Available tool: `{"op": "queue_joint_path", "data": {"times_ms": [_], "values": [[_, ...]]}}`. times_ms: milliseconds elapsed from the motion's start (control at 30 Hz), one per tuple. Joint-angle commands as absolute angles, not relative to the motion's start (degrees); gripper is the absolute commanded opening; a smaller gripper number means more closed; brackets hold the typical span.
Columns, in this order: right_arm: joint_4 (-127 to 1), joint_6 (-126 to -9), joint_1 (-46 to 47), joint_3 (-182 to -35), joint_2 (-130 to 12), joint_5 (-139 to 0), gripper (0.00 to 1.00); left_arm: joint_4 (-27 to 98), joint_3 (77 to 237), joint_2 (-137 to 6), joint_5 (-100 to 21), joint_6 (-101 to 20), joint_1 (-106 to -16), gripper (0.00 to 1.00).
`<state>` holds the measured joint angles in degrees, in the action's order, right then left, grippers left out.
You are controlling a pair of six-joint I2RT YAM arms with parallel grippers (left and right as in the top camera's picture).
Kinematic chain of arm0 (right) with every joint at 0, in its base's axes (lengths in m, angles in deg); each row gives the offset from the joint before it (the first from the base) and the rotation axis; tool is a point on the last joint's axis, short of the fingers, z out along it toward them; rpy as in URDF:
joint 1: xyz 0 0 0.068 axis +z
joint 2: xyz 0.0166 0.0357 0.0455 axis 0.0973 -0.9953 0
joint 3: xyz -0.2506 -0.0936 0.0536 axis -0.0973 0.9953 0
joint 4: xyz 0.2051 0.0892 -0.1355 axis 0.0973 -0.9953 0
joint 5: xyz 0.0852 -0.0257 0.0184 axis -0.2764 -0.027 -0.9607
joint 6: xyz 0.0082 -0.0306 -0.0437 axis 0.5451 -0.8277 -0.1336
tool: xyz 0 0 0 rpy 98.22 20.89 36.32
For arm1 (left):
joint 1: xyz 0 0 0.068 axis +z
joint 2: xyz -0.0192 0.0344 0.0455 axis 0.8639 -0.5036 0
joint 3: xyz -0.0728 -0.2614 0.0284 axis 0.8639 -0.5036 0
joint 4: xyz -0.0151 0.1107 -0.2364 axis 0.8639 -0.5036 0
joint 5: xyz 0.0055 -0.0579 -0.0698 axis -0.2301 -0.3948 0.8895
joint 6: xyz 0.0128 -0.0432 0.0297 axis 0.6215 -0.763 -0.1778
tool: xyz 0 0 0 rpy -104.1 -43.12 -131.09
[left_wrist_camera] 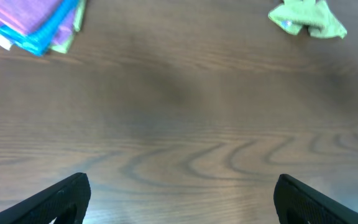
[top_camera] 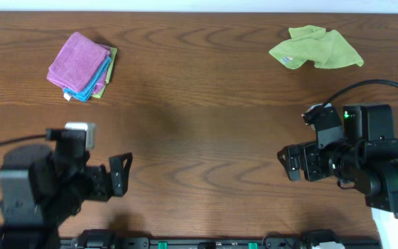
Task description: Fold the cloth
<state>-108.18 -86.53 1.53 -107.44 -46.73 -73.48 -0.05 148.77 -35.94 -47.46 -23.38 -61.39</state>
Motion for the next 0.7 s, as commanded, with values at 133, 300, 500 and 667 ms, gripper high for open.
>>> {"op": "queue_joint_path", "data": {"times_ms": [133,300,500,667], "values": [[-108.1,-87.1,1.9,-107.2,-46.8,-72.3,0.99,-4.7,148.7,-33.9,-49.6,-22.5,-61.6,0.96],[-108.2,-87.1,1.9,-107.2,-46.8,-72.3,0.99,-5.7,148.7,-33.9,-49.6,-22.5,-61.6,0.95],[-108.1,-87.1,1.9,-107.2,-46.8,-72.3,0.99,-6.0,148.7,-33.8,-51.1,-21.9,-61.8,0.95],[-108.2,-87.1,1.9,-107.2,-46.8,-72.3,0.99,-6.3,148.4,-29.8,-57.1,-21.9,-62.1,0.95]]}}
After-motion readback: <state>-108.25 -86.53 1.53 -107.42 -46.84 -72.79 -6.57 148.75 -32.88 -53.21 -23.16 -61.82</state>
